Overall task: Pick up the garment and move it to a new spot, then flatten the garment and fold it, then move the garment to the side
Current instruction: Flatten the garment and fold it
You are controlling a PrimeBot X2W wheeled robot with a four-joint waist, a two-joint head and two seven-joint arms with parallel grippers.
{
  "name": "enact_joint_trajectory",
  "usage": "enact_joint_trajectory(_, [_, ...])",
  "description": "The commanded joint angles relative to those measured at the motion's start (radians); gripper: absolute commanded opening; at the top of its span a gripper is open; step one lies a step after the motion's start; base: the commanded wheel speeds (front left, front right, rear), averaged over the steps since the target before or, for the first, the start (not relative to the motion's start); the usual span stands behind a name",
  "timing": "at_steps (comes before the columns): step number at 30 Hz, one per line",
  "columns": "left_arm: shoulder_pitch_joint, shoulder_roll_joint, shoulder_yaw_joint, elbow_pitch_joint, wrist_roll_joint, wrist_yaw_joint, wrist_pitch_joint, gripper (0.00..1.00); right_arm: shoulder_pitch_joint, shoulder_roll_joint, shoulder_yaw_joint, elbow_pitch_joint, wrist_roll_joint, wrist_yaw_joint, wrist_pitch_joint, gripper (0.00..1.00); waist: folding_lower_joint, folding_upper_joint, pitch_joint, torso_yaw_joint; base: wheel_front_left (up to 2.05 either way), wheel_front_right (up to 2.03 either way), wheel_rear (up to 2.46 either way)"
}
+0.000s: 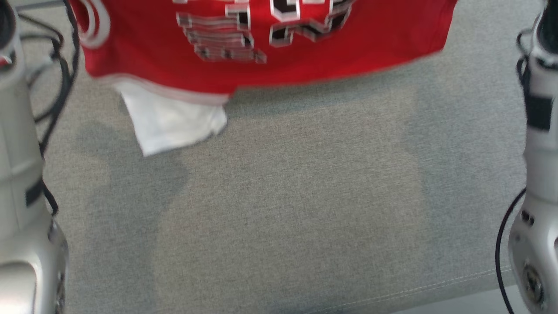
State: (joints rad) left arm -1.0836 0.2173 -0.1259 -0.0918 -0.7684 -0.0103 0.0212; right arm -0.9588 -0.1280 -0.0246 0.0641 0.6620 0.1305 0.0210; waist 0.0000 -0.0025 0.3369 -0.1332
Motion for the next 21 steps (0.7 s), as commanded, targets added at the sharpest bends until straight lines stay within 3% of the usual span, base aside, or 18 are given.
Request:
enact_joint_trajectory(1, [-0.1,0.002,-0.006,0.078,0.033,-0.01,-0.027,0.0,-0.103,-0.013,-0.004,0.071,-0.041,0.0,-0.035,0.0,0.0,0.0025,0.117,0.047,0.0,0.0,0.0])
enact_joint_trajectory(4, [-0.342,-0.022,-0.021,0.331,0.111,-0.024,-0.131,0.0,-0.364,0.0,-0.023,0.31,-0.126,0.0,-0.138,0.0,0.0,0.0025,0.137,0.063,0.0,0.0,0.0])
enact_joint_trajectory(9, [-0.495,-0.062,-0.05,0.538,0.152,-0.047,-0.222,0.0,-0.526,0.002,-0.031,0.549,-0.222,0.0,-0.226,0.0,0.0,0.0025,0.186,0.09,0.0,0.0,0.0])
enact_joint_trajectory(13, [-0.515,-0.08,-0.048,0.642,0.148,-0.063,-0.256,0.0,-0.558,0.012,-0.014,0.671,-0.238,0.0,-0.261,0.0,0.0,0.0025,0.265,0.112,0.0,0.0,0.0])
enact_joint_trajectory(21, [-0.389,-0.071,0.029,0.71,0.118,-0.106,-0.287,0.0,-0.47,0.006,0.058,0.758,-0.182,0.0,-0.288,0.0,0.0,0.0025,0.371,0.128,0.0,0.0,0.0])
